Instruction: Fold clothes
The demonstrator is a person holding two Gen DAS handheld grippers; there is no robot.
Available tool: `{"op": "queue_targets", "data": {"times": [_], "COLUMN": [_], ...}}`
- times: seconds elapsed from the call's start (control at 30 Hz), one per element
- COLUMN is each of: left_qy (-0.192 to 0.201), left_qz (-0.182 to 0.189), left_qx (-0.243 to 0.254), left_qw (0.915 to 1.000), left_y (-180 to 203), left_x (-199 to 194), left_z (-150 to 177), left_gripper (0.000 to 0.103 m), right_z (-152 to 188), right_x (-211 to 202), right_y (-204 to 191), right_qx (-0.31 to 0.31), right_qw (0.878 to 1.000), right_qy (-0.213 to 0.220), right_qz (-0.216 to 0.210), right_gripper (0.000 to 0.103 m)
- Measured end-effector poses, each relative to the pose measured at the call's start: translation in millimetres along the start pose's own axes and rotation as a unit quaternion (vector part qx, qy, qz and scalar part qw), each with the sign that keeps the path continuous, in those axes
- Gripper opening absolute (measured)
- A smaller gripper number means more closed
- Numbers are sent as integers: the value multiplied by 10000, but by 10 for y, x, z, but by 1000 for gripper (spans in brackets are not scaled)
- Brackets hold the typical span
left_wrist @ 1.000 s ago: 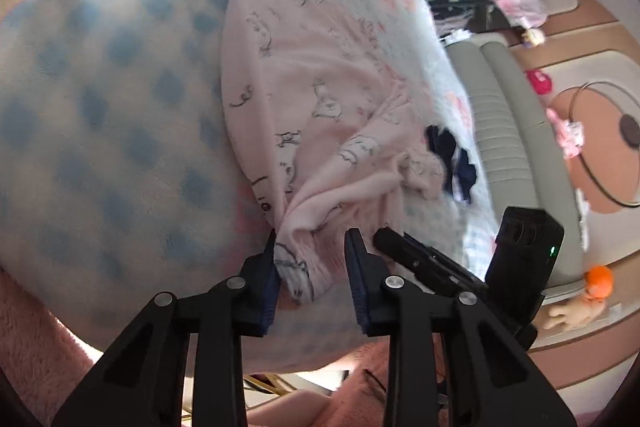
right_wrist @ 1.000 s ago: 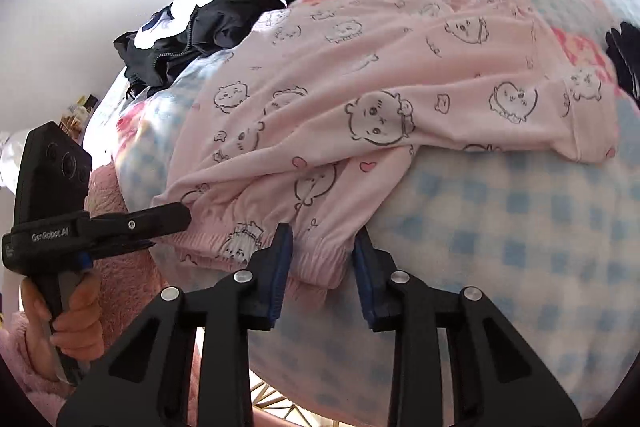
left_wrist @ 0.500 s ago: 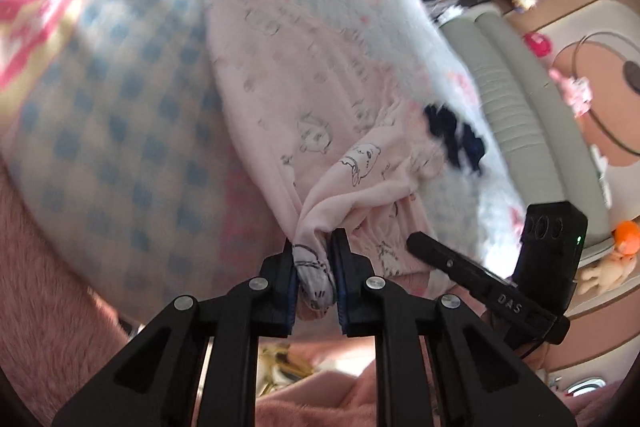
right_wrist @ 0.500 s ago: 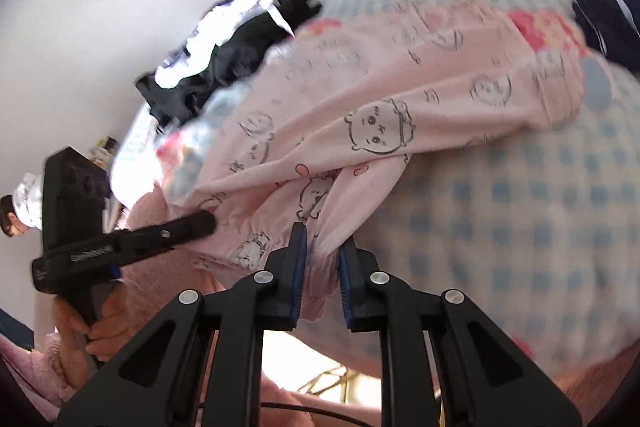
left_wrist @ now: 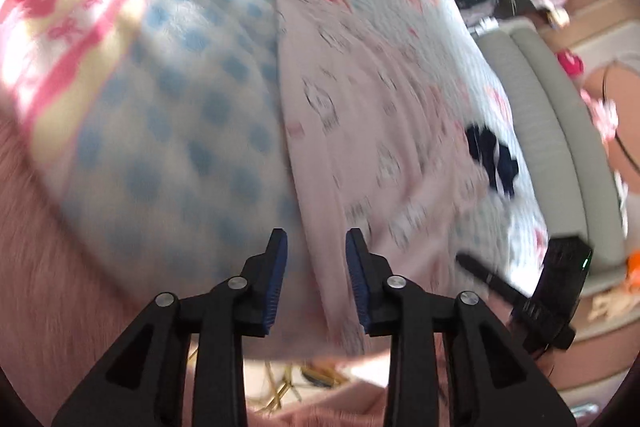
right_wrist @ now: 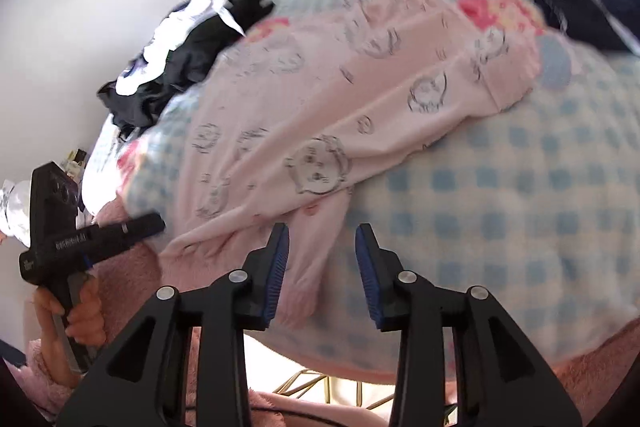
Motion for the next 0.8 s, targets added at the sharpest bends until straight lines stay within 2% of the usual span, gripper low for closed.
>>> {"op": "queue_targets", "data": {"times": [0.07, 0.13, 0.23, 0.33, 0.37, 0.47, 0.5, 0.57, 0.63, 0.67, 0.7, 0.8], "left_qy": [-70, -176, 218, 338, 365, 572, 693, 719, 595, 522, 445, 236], "left_qz": [245, 281, -85, -948, -1088, -1196, -1189, -1001, -744, -759, -947, -1558], "left_qx": [-241, -383, 229, 312, 257, 177, 306, 860, 1439, 1746, 2091, 2971], "left_qw": [9994, 9987, 9995, 9944, 9931, 9910, 9900, 9886, 9850, 9803, 9723, 9418], "left_y": [-82, -132, -15, -128, -154, -122, -35, 292, 676, 844, 1011, 1435], "left_x": [131, 219, 71, -37, -75, -217, -278, -298, -174, -65, 76, 523], "left_z": [-48, -31, -55, -23, -14, -40, -62, -78, -35, -6, 18, 33], "left_gripper": [41, 11, 5, 5, 5, 5, 6, 11, 26, 30, 32, 32], "right_z": [21, 97, 230, 223, 203, 122, 93, 28, -43, -86, -128, -270], "right_x": [123, 256, 337, 275, 246, 115, 70, -34, -146, -208, -270, -453], "right_y": [4, -21, -66, -63, -56, -5, 20, 131, 289, 406, 523, 790], "right_qx": [207, 315, 271, 266, 259, 223, 232, 356, 522, 633, 743, 1025], "right_qw": [9995, 9987, 9990, 9992, 9994, 9997, 9996, 9990, 9977, 9965, 9951, 9905], "right_qy": [-151, -299, -329, -269, -236, -60, -2, 117, 243, 315, 386, 631], "right_qz": [-191, -270, -131, -106, -77, 104, 156, 255, 370, 448, 526, 665], "right_gripper": [36, 36, 36, 36, 36, 36, 36, 36, 36, 36, 36, 36]}}
Point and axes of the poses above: each gripper's, at about its wrist camera, not at the fingertips, and x roughly the way its jaws point, y to its right, z to its underside, the point moved 10 cm from there along x, roughly the way its jaws point, and after that the axes turned 2 degrees about z, right-handed, at the moved point
